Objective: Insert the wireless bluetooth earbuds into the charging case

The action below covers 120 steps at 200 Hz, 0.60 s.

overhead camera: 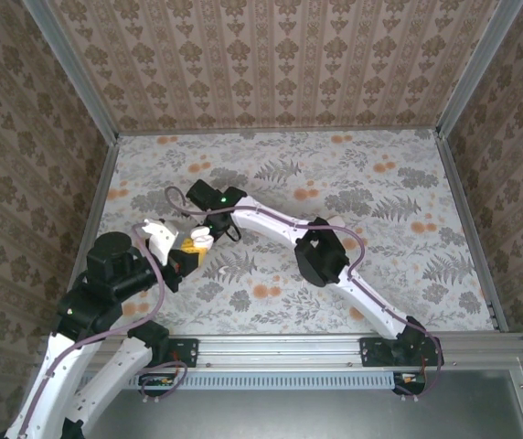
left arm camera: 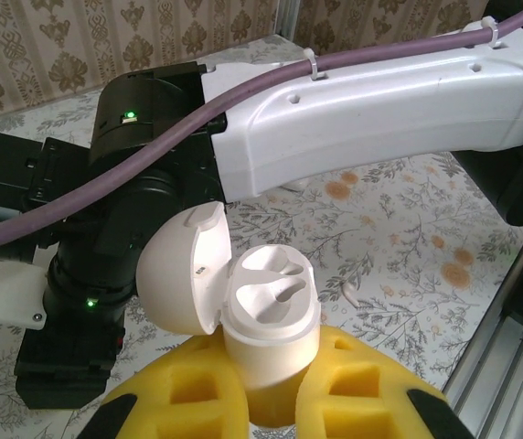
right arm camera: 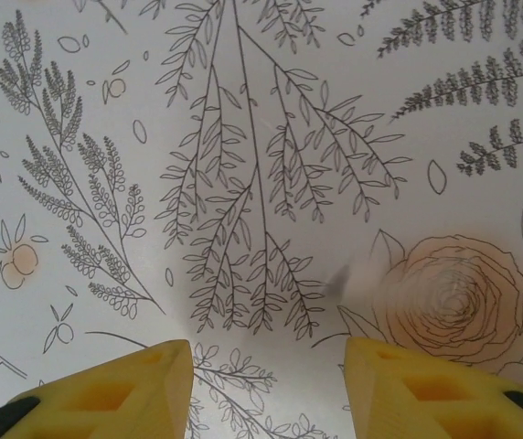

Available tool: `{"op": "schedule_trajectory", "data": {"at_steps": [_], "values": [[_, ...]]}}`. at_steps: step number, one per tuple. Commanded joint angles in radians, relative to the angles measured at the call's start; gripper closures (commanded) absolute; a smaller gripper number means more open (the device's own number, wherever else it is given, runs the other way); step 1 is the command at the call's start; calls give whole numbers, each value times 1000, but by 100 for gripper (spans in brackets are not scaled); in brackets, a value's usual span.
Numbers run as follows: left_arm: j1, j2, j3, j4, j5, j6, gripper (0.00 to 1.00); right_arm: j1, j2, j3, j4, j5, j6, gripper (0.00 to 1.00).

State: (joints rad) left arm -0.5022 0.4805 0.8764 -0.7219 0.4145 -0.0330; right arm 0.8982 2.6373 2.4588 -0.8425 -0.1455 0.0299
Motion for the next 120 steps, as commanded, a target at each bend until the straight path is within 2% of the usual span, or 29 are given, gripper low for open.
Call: {"op": "schedule_trajectory", "data": {"at_steps": [1, 63, 94, 120], "values": [[6, -24, 0, -20, 15, -15, 100, 6, 30, 40, -30, 34, -45, 52], [7, -33, 4, -30, 14, -19, 100, 20, 57, 79, -72, 81, -74, 52], [7, -33, 13, -33, -4, -18, 100, 8, -4, 68, -95, 86, -23, 54], [7, -24, 18, -27, -17, -31, 100, -13, -75, 19, -39, 71, 44, 54]]}}
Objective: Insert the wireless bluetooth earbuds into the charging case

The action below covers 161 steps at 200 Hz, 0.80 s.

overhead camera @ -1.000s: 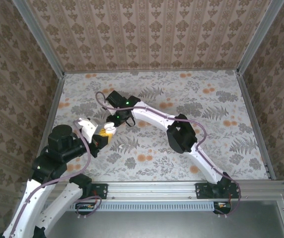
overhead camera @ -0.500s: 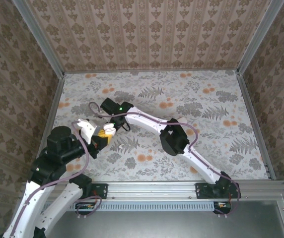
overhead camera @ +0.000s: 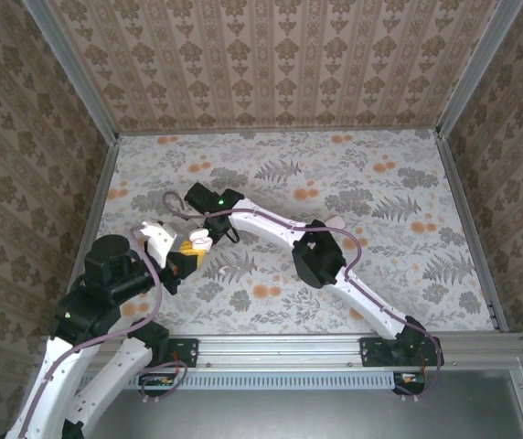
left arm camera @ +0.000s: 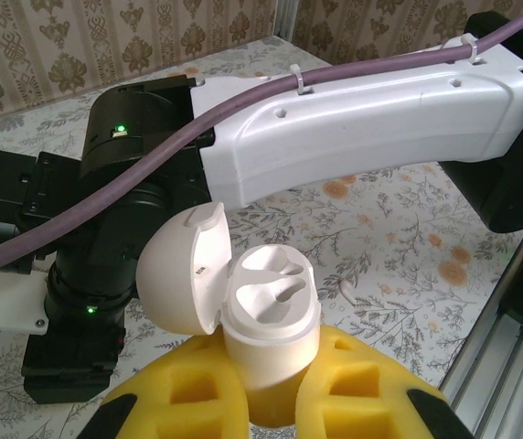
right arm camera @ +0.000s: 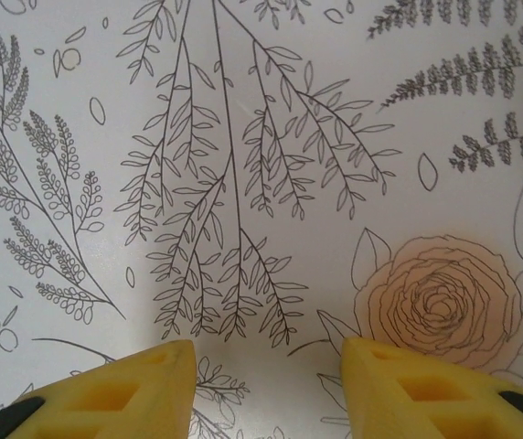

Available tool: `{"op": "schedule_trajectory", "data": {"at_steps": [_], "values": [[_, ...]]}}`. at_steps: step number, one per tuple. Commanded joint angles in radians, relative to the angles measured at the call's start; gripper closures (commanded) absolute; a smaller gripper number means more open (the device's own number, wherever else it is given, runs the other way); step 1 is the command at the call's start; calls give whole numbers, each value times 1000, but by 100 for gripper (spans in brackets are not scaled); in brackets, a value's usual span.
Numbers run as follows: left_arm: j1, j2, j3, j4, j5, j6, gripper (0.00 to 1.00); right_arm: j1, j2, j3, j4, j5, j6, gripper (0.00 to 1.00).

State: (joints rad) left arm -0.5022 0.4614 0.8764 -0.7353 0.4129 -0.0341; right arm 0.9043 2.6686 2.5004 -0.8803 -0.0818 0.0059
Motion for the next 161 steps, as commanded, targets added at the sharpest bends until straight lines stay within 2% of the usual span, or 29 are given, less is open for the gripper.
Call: {"op": "schedule_trajectory", "data": {"at_steps": [1, 39, 74, 122, 144, 161], "values": [[7, -5, 18, -13, -15, -32, 100, -21, -107, -23, 1, 7, 71, 54], [7, 10, 27, 1, -81, -68, 100, -40, -124, -16, 132, 35, 194, 52], [8, 49, 45, 27, -126, -103, 100, -49, -26, 91, 272, 86, 290, 48], [23, 105, 72, 38, -142, -139, 100, -89, 111, 178, 551, 59, 571, 49], [40, 125, 75, 60, -127, -158, 100, -97, 164, 216, 606, 57, 628, 48], [101, 145, 71, 86, -80, -177, 100, -99, 189, 217, 653, 65, 650, 48]]}}
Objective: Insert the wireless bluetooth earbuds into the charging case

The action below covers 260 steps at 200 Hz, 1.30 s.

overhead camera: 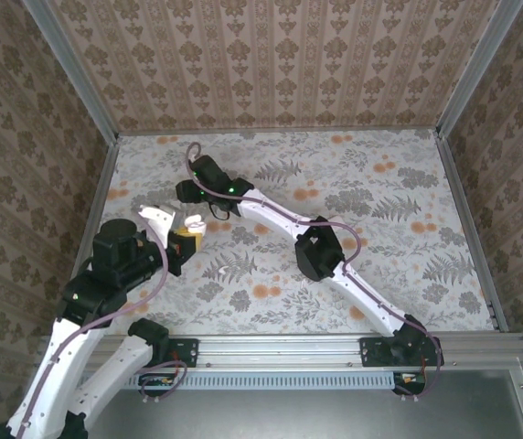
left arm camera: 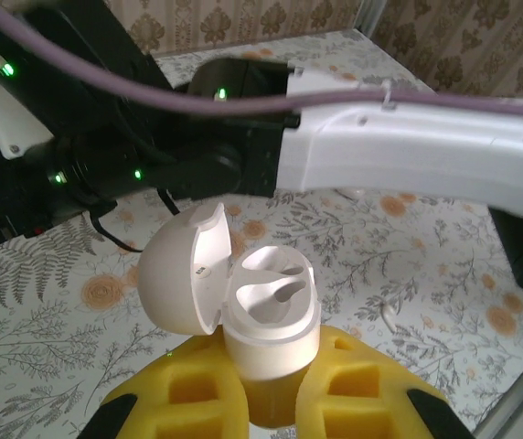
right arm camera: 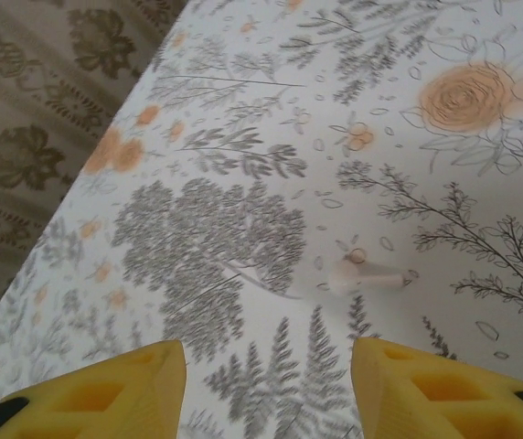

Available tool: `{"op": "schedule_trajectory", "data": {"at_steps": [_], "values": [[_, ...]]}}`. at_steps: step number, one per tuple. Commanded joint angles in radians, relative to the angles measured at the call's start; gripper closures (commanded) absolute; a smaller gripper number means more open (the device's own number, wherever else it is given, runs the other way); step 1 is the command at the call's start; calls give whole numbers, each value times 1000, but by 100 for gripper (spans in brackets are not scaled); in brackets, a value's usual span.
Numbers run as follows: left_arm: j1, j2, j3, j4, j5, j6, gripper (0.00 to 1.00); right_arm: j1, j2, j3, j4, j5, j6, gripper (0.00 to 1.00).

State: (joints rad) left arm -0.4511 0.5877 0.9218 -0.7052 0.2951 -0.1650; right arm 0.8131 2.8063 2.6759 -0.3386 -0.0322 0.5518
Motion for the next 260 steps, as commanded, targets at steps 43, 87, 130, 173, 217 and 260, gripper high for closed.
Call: {"op": "schedule_trajectory", "data": {"at_steps": [43, 87, 130, 173, 217, 260], "values": [[170, 60, 3, 118, 159, -92, 100, -10, 127, 81, 195, 46, 117, 46], [353, 108, -46, 210, 265, -169, 100, -18, 109, 96, 147, 2, 129, 49], [407, 218, -77, 313, 175, -200, 100, -45, -70, -106, 105, -8, 124, 50], [460, 401, -82, 450, 128, -238, 100, -85, -311, -417, 116, -26, 115, 50], [475, 622, -39, 541, 74, -246, 100, -133, -563, -772, 213, -38, 110, 50], [475, 873, 52, 595, 43, -262, 100, -164, -751, -1013, 249, -34, 60, 49]]}}
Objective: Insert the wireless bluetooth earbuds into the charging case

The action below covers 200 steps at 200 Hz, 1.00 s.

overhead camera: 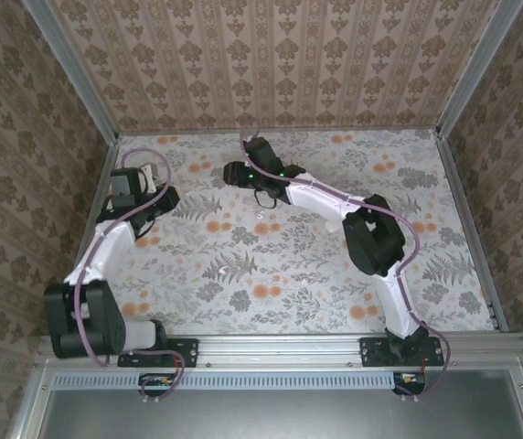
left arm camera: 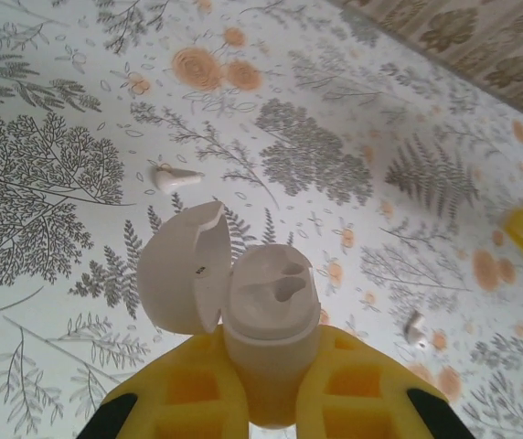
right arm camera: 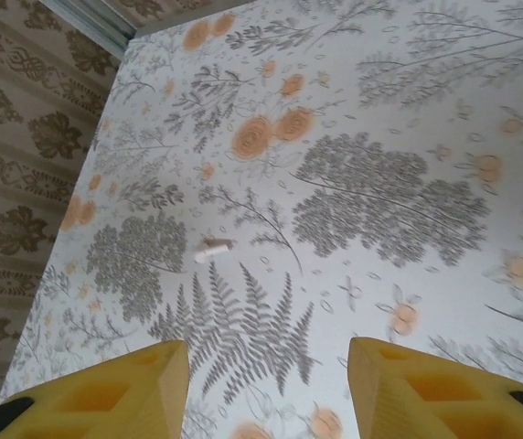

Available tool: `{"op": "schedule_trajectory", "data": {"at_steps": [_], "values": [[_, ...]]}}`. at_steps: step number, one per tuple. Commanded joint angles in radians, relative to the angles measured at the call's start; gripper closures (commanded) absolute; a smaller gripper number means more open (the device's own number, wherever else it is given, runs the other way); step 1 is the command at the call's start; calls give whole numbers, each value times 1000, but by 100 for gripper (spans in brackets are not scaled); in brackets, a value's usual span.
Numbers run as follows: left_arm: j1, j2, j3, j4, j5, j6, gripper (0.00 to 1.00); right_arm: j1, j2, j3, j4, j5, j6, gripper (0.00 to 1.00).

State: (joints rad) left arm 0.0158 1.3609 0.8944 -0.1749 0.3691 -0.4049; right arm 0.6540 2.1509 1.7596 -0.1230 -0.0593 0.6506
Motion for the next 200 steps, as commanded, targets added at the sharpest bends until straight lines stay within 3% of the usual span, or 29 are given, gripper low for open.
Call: {"op": "schedule_trajectory", "data": {"at_steps": [1, 40, 124, 200], "values": [[9, 106, 84, 64, -31, -23, 100, -6, -99, -100, 34, -7, -40, 49], [6, 329, 258, -17, -58, -27, 100, -34, -214, -235, 54, -17, -60, 49], [-2, 660, 580, -245, -118, -27, 100, -75, -321, -336, 50, -47, -88, 48], [-24, 732, 632, -304, -136, 1, 100, -86, -347, -363, 52, -53, -90, 48]]}}
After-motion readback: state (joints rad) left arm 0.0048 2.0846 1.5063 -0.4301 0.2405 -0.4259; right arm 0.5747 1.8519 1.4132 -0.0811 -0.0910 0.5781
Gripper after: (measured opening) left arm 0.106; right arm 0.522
